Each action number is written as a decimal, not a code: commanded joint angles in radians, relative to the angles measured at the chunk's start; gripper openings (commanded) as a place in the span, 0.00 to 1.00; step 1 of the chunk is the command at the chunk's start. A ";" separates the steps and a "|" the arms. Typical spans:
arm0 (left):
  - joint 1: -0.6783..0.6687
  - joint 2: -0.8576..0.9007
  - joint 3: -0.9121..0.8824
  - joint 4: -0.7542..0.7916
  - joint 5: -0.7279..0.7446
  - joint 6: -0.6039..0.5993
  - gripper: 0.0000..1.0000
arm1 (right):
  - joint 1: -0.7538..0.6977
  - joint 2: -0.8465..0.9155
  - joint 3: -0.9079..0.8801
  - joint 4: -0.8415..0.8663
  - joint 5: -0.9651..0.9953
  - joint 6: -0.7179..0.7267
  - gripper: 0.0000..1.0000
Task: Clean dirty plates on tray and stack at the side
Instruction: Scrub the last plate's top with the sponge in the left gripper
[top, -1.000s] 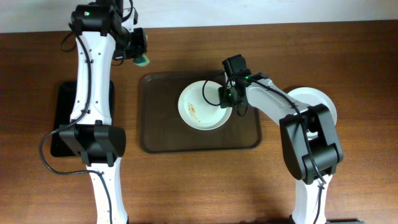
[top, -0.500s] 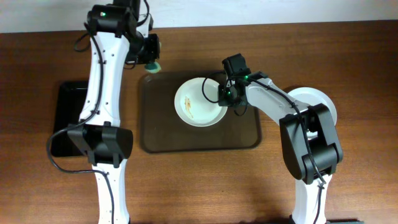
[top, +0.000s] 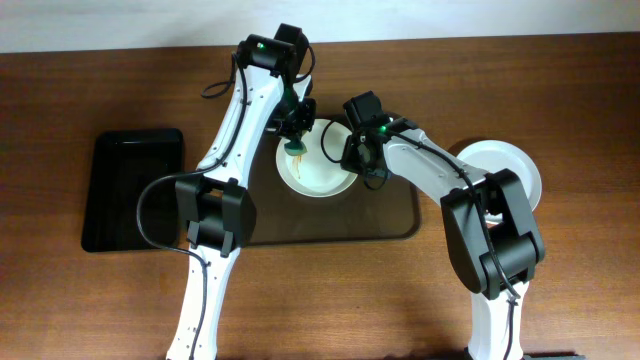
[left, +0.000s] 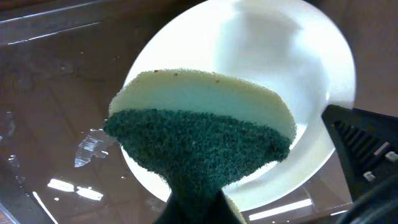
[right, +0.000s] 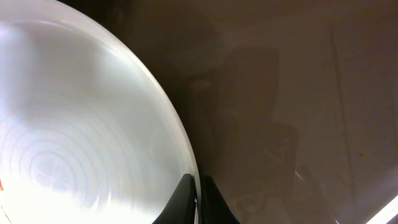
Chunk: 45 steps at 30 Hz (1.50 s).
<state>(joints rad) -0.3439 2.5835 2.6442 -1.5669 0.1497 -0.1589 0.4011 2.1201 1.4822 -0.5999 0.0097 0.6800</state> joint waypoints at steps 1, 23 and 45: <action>0.010 0.046 0.006 0.000 -0.008 -0.040 0.01 | -0.010 0.037 -0.008 -0.012 0.047 0.044 0.04; -0.002 0.216 0.006 -0.018 -0.068 -0.035 0.01 | -0.100 0.120 -0.008 0.047 -0.224 0.016 0.04; -0.011 0.229 0.006 -0.122 -0.037 -0.037 0.01 | -0.100 0.120 -0.008 0.043 -0.212 0.005 0.04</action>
<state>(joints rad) -0.3790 2.7579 2.6633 -1.6585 0.1574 -0.1638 0.3035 2.1654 1.5009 -0.5434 -0.2565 0.6769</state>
